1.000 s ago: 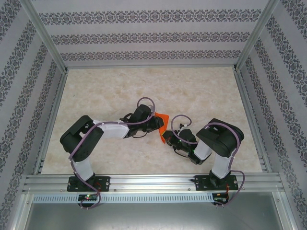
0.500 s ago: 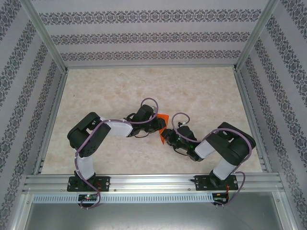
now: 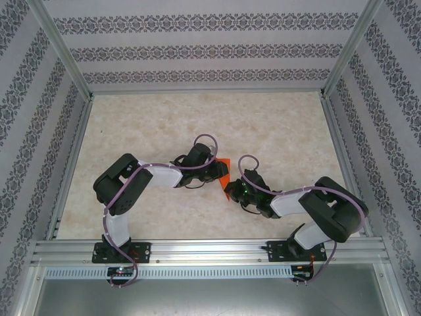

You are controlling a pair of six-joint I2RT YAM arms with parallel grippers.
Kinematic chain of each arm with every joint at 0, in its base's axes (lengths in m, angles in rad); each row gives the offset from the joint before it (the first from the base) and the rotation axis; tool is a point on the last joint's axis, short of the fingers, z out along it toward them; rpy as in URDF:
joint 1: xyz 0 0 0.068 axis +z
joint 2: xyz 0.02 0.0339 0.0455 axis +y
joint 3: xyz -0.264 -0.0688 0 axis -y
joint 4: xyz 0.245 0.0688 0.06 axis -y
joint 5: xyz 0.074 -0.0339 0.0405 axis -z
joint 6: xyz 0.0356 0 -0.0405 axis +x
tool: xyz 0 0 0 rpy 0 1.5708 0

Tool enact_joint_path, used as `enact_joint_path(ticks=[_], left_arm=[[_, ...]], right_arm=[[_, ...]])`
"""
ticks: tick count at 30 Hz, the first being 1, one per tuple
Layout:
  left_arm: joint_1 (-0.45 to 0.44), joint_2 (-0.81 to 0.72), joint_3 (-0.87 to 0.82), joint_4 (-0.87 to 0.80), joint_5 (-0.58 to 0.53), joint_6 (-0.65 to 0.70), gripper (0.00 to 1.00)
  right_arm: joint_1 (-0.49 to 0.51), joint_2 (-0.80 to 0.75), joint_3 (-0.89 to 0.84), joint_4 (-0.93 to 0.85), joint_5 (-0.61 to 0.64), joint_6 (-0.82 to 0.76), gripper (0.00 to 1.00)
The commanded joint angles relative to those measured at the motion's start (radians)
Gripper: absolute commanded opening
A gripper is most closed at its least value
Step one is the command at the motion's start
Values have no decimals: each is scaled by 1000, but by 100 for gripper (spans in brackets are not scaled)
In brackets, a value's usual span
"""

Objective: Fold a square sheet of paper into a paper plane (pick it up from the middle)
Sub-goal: Fold the wing for the fifth time at the center of the table.

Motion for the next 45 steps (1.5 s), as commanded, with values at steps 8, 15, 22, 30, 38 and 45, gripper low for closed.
enact_joint_path(ticks=[8, 15, 22, 30, 38, 45], left_arm=[[9, -130, -17, 4, -34, 63, 41], [9, -181, -94, 49, -58, 46, 42], [10, -222, -138, 46, -96, 44, 42], [10, -237, -160, 68, -117, 35, 40], [10, -194, -149, 105, -75, 25, 40], [10, -126, -116, 155, -21, 16, 40]], right_arm=[[-42, 65, -61, 114, -117, 21, 0], [-56, 68, -54, 107, -135, 20, 0], [-60, 61, -45, 103, -151, 18, 0], [-62, 71, -36, 128, -169, 35, 0], [-67, 113, -41, 187, -184, 91, 0], [-71, 141, -41, 224, -195, 103, 0]])
